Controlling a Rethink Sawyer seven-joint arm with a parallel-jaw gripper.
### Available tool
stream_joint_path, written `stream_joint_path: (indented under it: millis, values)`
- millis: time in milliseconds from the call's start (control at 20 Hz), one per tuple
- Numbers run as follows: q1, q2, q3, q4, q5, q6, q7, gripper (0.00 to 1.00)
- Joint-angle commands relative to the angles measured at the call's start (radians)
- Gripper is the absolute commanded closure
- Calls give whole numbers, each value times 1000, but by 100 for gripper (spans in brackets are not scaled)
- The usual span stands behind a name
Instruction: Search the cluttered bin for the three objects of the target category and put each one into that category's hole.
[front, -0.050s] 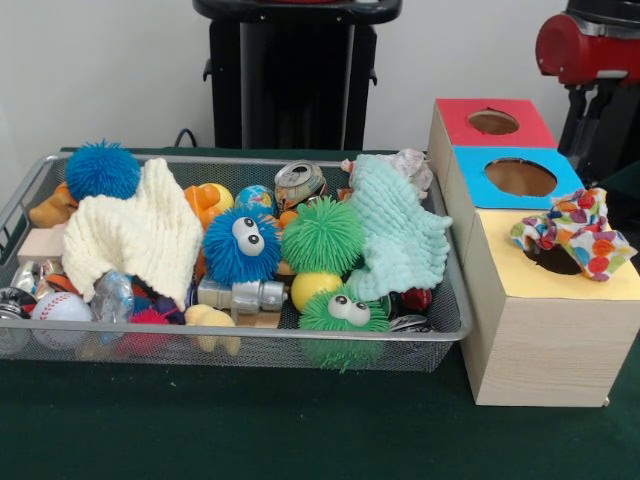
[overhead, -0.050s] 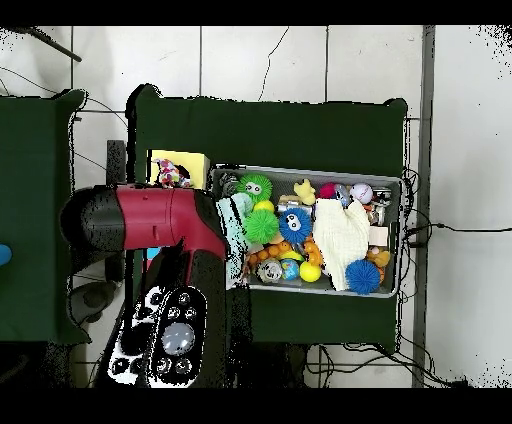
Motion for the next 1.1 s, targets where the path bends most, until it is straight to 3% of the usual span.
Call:
stream_joint_path:
  millis: [50,600,1100]
  values:
    - [-37,36,77,45,20,-48,192,100]
    - [-57,44,105,97,12,-216,190,100]
    - [-60,45,108,113,13,-254,188,100]
